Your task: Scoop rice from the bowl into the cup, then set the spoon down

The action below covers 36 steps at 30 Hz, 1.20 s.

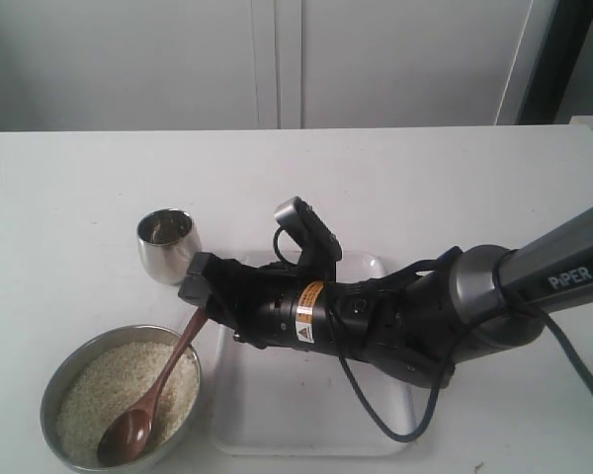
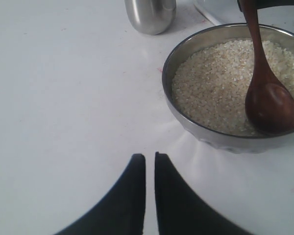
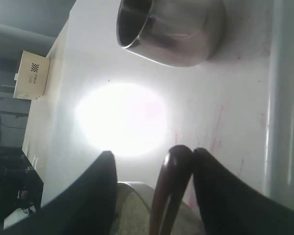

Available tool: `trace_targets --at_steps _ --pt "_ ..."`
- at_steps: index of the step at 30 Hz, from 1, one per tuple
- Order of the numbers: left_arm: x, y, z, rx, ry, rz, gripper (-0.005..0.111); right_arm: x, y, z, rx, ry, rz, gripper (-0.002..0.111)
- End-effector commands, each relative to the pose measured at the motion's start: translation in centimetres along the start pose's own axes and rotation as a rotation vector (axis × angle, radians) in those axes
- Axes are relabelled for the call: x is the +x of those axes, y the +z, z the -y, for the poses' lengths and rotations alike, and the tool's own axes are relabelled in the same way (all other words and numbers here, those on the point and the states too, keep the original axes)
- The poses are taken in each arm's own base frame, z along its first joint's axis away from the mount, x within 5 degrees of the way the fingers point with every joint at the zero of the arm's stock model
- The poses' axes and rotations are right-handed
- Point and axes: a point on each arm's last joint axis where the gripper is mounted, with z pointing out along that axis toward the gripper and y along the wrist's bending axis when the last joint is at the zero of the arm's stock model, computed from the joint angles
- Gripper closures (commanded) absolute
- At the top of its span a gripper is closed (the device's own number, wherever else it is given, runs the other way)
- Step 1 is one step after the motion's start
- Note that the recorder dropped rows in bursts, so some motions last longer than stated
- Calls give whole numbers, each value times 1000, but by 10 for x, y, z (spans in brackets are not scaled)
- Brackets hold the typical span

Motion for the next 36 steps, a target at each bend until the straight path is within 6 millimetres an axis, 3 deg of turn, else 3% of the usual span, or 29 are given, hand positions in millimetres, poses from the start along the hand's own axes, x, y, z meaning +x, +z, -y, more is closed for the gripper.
trace_targets --at_steps 1,9,18,36 --pt "2 0 0 0 -4 -5 92 0 1 3 15 -8 -9 62" --pt "2 0 0 0 -4 -5 92 6 8 14 -4 34 -24 62" --pt "2 0 0 0 -4 -5 92 5 9 12 -39 42 -9 62" --pt "2 0 0 0 -4 -5 92 5 9 6 -102 -9 -14 96"
